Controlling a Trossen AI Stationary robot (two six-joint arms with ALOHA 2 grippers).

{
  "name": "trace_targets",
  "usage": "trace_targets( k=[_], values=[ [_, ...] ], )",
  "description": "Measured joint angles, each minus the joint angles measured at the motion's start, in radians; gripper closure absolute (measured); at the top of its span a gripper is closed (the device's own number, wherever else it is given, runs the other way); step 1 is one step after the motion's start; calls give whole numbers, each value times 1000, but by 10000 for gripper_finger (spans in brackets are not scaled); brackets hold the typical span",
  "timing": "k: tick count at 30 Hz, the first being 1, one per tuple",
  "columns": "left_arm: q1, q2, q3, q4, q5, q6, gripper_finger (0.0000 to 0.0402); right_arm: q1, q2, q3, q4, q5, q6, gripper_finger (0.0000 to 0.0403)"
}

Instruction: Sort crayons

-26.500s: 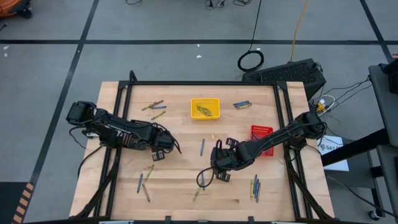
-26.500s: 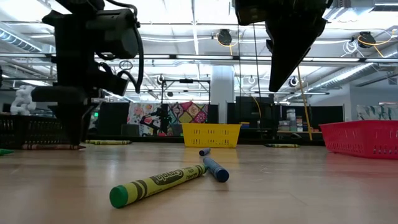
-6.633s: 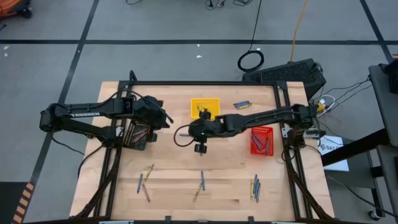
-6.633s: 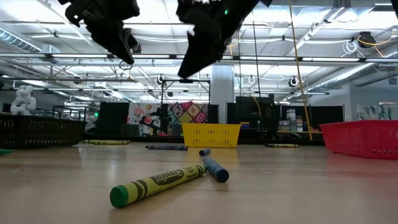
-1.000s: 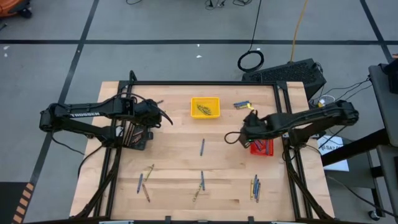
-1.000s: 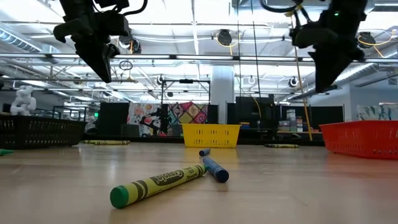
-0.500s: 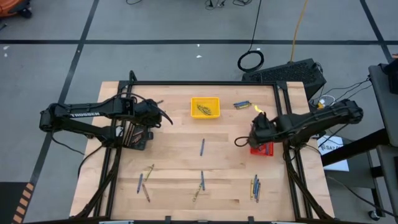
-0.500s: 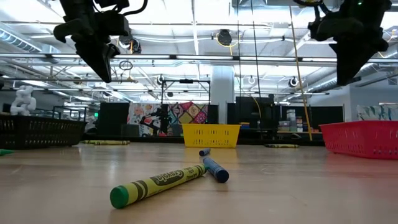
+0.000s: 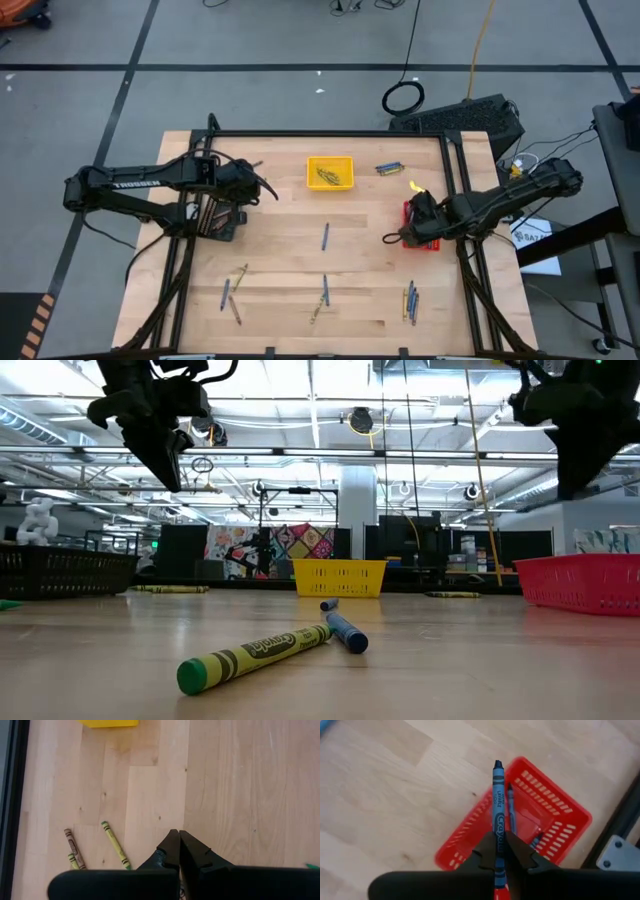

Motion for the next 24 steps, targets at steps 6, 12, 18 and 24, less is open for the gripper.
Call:
trace_targets(
  k=[6, 12, 18, 24],
  values=[
    [0, 0, 0, -1, 0, 0, 402, 23, 0, -103, 43, -1, 128, 403],
    [0, 0, 0, 0, 0, 0, 402, 26, 1, -144, 76, -26, 200, 403],
    [0, 0, 0, 2, 0, 0, 402, 25, 0, -179, 95, -30, 254, 403],
    [0, 0, 0, 34, 0, 0, 402, 25, 1, -191, 123, -82, 257, 403]
  ],
)
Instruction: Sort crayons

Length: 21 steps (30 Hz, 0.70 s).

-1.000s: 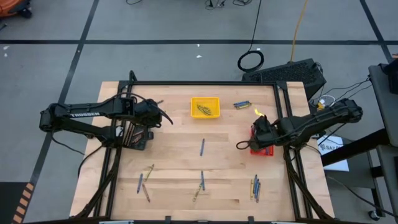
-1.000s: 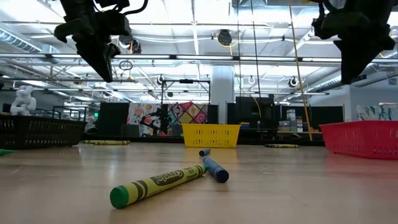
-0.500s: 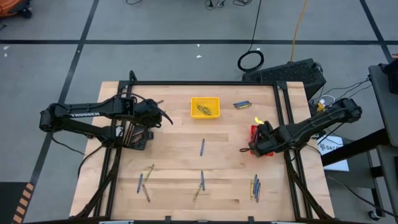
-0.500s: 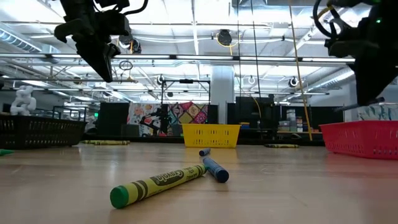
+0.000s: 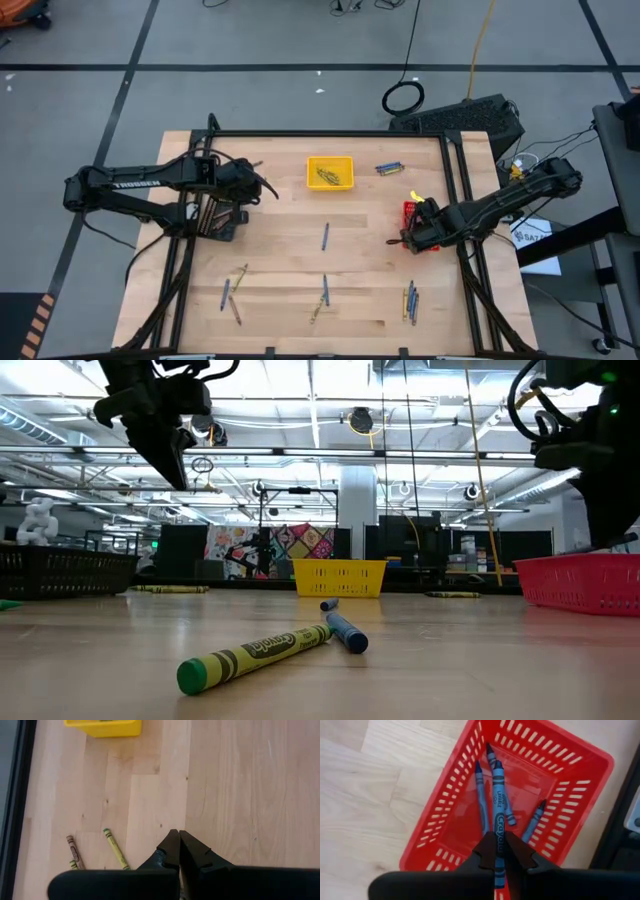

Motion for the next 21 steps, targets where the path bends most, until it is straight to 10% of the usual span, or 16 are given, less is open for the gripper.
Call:
trace_targets(
  k=[21],
  values=[
    [0, 0, 0, 8, -23, 0, 402, 0, 3, 0, 4, 6, -63, 339]
  ],
)
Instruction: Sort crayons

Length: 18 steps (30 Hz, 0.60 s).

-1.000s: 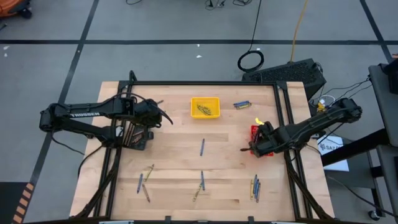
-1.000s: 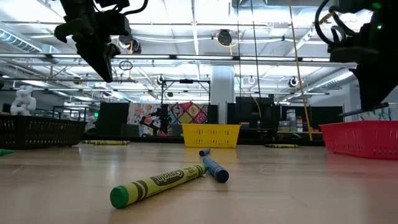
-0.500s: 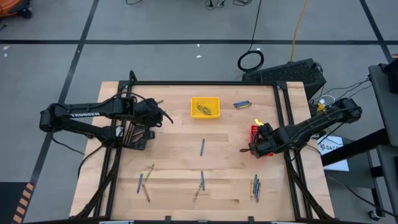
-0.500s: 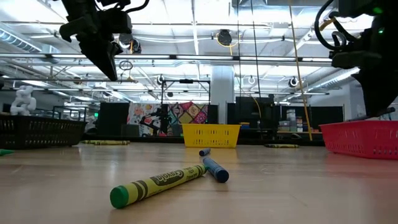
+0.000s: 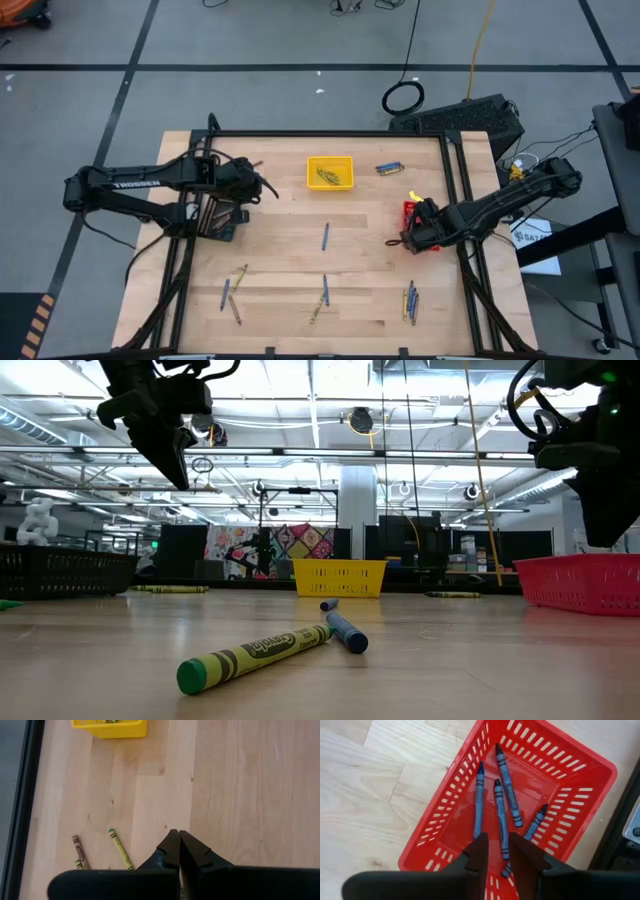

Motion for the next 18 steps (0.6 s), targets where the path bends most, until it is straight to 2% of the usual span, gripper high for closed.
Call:
trace_targets(
  k=[8, 14, 18],
  values=[
    [0, 0, 0, 1, 0, 47, 401, 0, 0, 0, 4, 83, 0, 337],
    [0, 0, 0, 27, 0, 46, 401, 0, 0, 0, 5, 83, -1, 337],
    [0, 2, 0, 103, 0, 26, 402, 0, 0, 0, 4, 86, -1, 337]
  ],
)
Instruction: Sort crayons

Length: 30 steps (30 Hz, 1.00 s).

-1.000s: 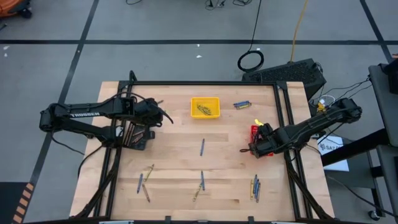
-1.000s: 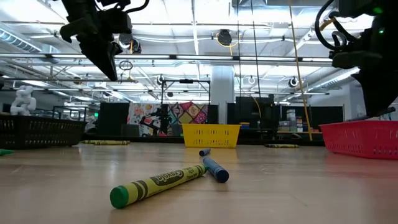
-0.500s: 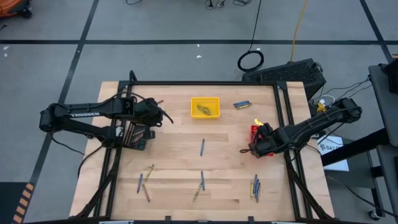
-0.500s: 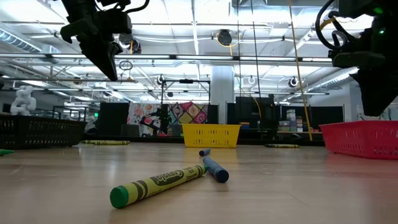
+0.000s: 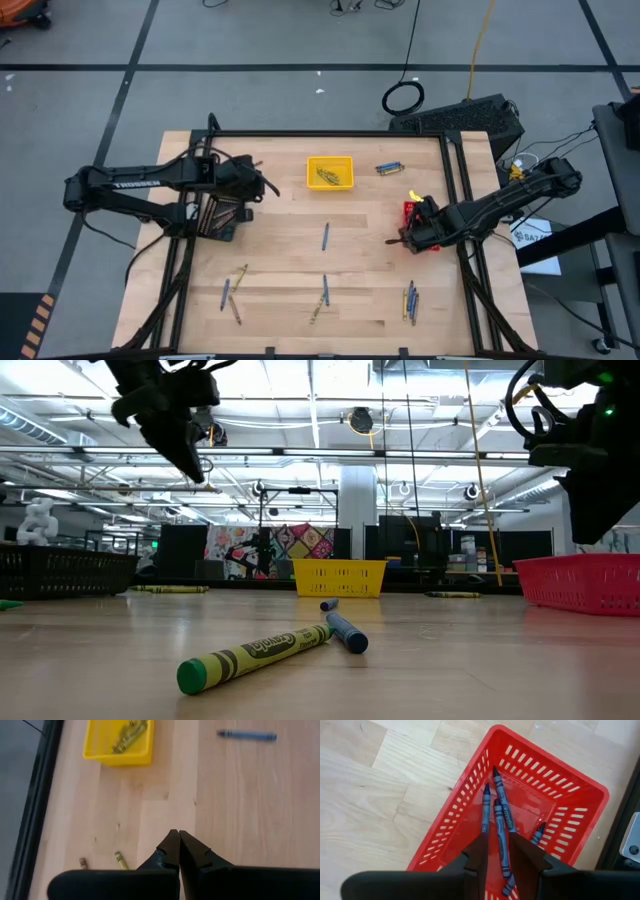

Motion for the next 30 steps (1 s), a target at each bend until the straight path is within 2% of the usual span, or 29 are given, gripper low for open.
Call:
trace_targets(
  k=[4, 9, 19, 30],
  values=[
    [0, 19, 0, 3, -4, -36, 401, 0, 0, 0, 2, 47, -5, 337],
    [0, 83, 0, -4, -45, -44, 401, 0, 0, 0, 2, 49, -33, 337],
    [0, 256, 0, -13, 17, -12, 401, 0, 0, 0, 0, 49, -28, 337],
    [0, 269, 0, -16, 35, -9, 401, 0, 0, 0, 4, 48, -26, 337]
  ],
)
